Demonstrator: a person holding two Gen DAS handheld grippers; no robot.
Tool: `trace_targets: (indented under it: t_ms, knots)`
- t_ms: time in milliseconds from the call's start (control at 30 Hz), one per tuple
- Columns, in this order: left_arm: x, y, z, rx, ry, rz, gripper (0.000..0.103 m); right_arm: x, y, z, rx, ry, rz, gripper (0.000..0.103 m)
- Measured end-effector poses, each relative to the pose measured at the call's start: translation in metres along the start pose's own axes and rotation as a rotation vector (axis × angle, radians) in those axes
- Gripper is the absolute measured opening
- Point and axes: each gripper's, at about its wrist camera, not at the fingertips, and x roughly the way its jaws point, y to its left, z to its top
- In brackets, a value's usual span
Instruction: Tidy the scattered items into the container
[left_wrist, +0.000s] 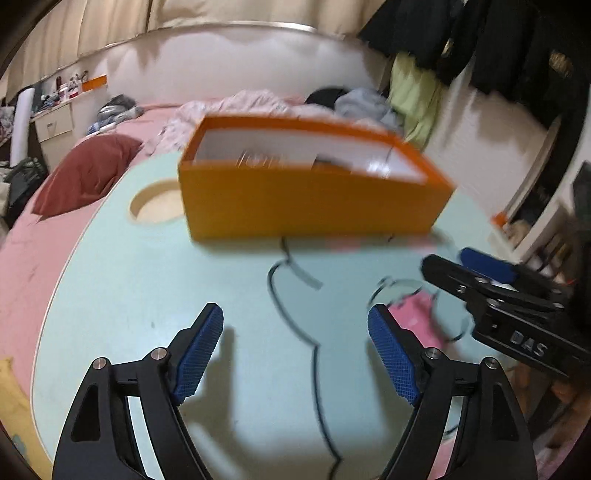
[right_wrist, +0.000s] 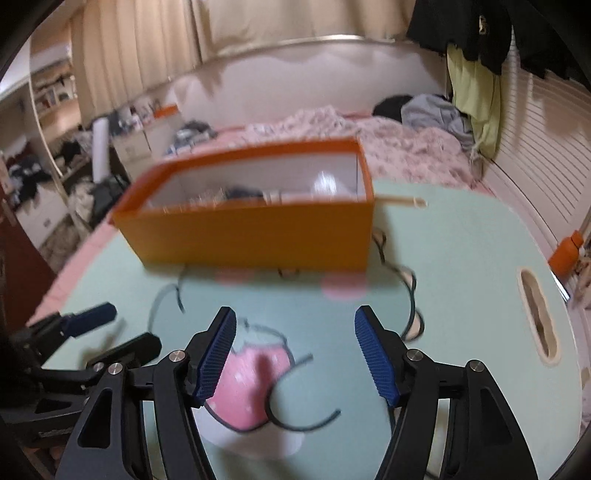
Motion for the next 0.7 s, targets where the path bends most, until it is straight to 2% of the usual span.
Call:
trace_targets:
  t_ms: [100, 167, 200, 267, 367, 500, 700]
  knots:
    - [0.002, -0.004, -0.006, 0.029, -0.013, 0.038, 0.081, 0.008, -0.002, -0.004, 0.001, 0.049, -0.035, 0.067]
    - [0.004, -0.006, -0.006, 0.045, -0.017, 0.067, 0.081, 0.011, -0.003, -0.006, -0.001, 0.059, -0.058, 0.078]
    - [0.006, -0.007, -0.008, 0.055, -0.025, 0.092, 0.082, 0.013, -0.003, -0.008, -0.009, 0.061, -0.077, 0.091]
    - [0.008, -0.007, -0.011, 0.060, -0.036, 0.121, 0.089, 0.015, -0.004, -0.011, -0.018, 0.068, -0.112, 0.091]
    - [0.008, -0.005, -0.014, 0.056, -0.046, 0.122, 0.090, 0.015, -0.004, -0.013, -0.018, 0.066, -0.129, 0.092]
    - [0.007, -0.003, -0.015, 0.046, -0.054, 0.124, 0.090, 0.017, -0.008, -0.013, -0.003, 0.075, -0.146, 0.099]
    - [0.008, -0.003, -0.012, 0.048, -0.057, 0.122, 0.090, 0.016, -0.009, -0.014, -0.002, 0.076, -0.149, 0.100]
